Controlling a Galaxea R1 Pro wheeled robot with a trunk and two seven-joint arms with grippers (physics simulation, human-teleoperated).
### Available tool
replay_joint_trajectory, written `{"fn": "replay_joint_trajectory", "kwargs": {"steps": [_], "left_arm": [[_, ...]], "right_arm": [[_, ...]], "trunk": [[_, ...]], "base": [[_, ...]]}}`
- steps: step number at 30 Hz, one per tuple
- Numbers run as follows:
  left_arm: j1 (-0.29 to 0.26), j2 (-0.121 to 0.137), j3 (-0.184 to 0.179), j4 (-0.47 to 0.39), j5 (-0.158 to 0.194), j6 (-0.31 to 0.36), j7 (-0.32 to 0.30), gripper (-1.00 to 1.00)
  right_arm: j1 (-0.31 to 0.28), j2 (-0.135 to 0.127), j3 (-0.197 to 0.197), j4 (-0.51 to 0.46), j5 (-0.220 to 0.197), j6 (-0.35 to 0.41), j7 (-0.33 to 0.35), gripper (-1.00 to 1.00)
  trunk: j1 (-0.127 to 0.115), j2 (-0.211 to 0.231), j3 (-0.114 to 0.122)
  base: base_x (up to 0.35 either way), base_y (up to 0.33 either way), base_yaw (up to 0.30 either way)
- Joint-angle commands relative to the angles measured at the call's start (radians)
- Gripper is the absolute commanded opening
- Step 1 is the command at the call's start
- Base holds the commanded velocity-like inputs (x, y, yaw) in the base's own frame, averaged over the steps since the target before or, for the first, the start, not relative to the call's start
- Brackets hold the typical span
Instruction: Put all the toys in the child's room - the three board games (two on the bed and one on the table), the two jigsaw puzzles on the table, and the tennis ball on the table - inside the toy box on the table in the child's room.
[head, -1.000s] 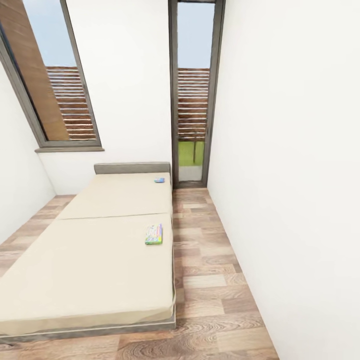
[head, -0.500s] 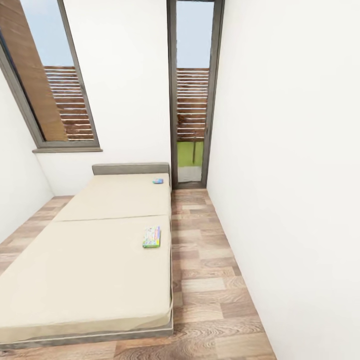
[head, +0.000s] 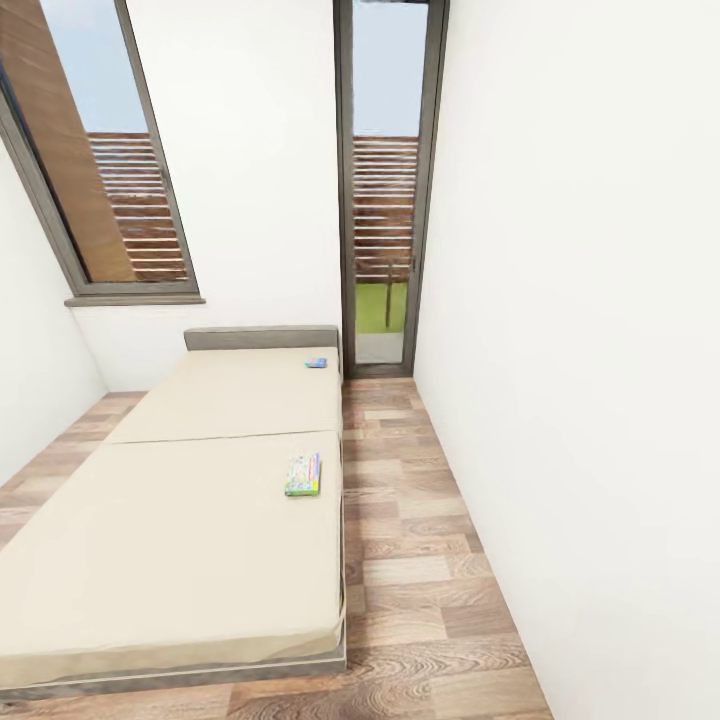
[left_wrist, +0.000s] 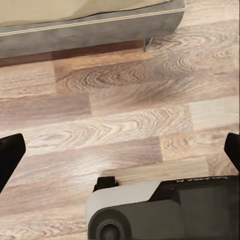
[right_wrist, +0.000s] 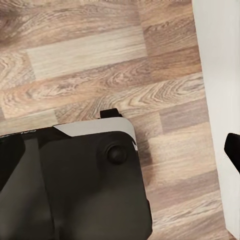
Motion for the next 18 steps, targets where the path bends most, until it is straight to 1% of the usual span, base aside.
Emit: {"fn": "replay_joint_trajectory", "kwargs": {"steps": [1,2,3,5,6,8,9,11,12,15,16,18], "left_arm": [[0.000,0.002,-0.002,-0.008,-0.002,0.004,-0.027,1.00],[0.001,0.004,0.000,-0.018,-0.001,0.013,-0.055,1.00],[0.003,0.011,0.004,-0.042,-0.001,0.039,-0.110,1.00],[0.005,0.022,0.011,-0.072,0.000,0.070,-0.162,1.00],[0.008,0.038,0.020,-0.108,0.000,0.101,-0.209,1.00],[0.013,0.059,0.035,-0.149,0.001,0.129,-0.251,1.00],[0.023,0.081,0.056,-0.192,0.001,0.150,-0.289,1.00],[0.040,0.100,0.081,-0.235,0.001,0.164,-0.325,1.00],[0.063,0.113,0.110,-0.278,0.002,0.172,-0.358,1.00],[0.101,0.125,0.159,-0.348,0.001,0.180,-0.404,1.00],[0.130,0.129,0.191,-0.398,0.000,0.183,-0.432,1.00],[0.160,0.132,0.221,-0.455,0.000,0.184,-0.455,1.00]], "right_arm": [[-0.001,0.000,0.002,-0.001,-0.010,-0.001,-0.003,1.00],[-0.001,-0.001,0.002,-0.001,-0.010,-0.002,-0.003,1.00],[-0.001,-0.002,0.002,-0.001,-0.010,-0.002,-0.003,1.00],[-0.001,-0.003,0.002,-0.001,-0.011,-0.002,-0.002,1.00],[-0.001,-0.004,0.002,-0.001,-0.011,-0.003,-0.002,1.00],[-0.001,-0.005,0.002,-0.001,-0.011,-0.003,-0.002,1.00],[-0.001,-0.006,0.002,-0.001,-0.011,-0.003,-0.002,1.00],[-0.001,-0.006,0.002,-0.001,-0.011,-0.003,-0.002,1.00],[-0.001,-0.006,0.002,-0.001,-0.011,-0.003,-0.002,1.00],[-0.001,-0.006,0.002,-0.001,-0.010,-0.004,-0.002,1.00],[-0.001,-0.006,0.002,-0.001,-0.010,-0.004,-0.002,1.00],[-0.001,-0.006,0.002,-0.001,-0.010,-0.004,-0.002,1.00]], "trunk": [[0.001,-0.002,-0.002],[0.001,-0.002,-0.002],[0.001,-0.002,-0.002],[0.001,-0.002,-0.002],[0.001,-0.002,-0.002],[0.001,-0.002,-0.002],[0.001,-0.002,-0.002],[0.001,-0.002,-0.002],[0.001,-0.002,-0.002],[0.001,-0.002,-0.002],[0.001,-0.002,-0.002],[0.001,-0.002,-0.002]], "base": [[0.000,0.000,0.000],[0.000,0.000,0.000],[0.000,0.000,0.000],[0.000,0.000,0.000],[0.000,0.000,0.000],[0.000,0.000,0.000],[0.000,0.000,0.000],[0.000,0.000,0.000],[0.000,0.000,0.000],[0.000,0.000,0.000],[0.000,0.000,0.000],[0.000,0.000,0.000]]}}
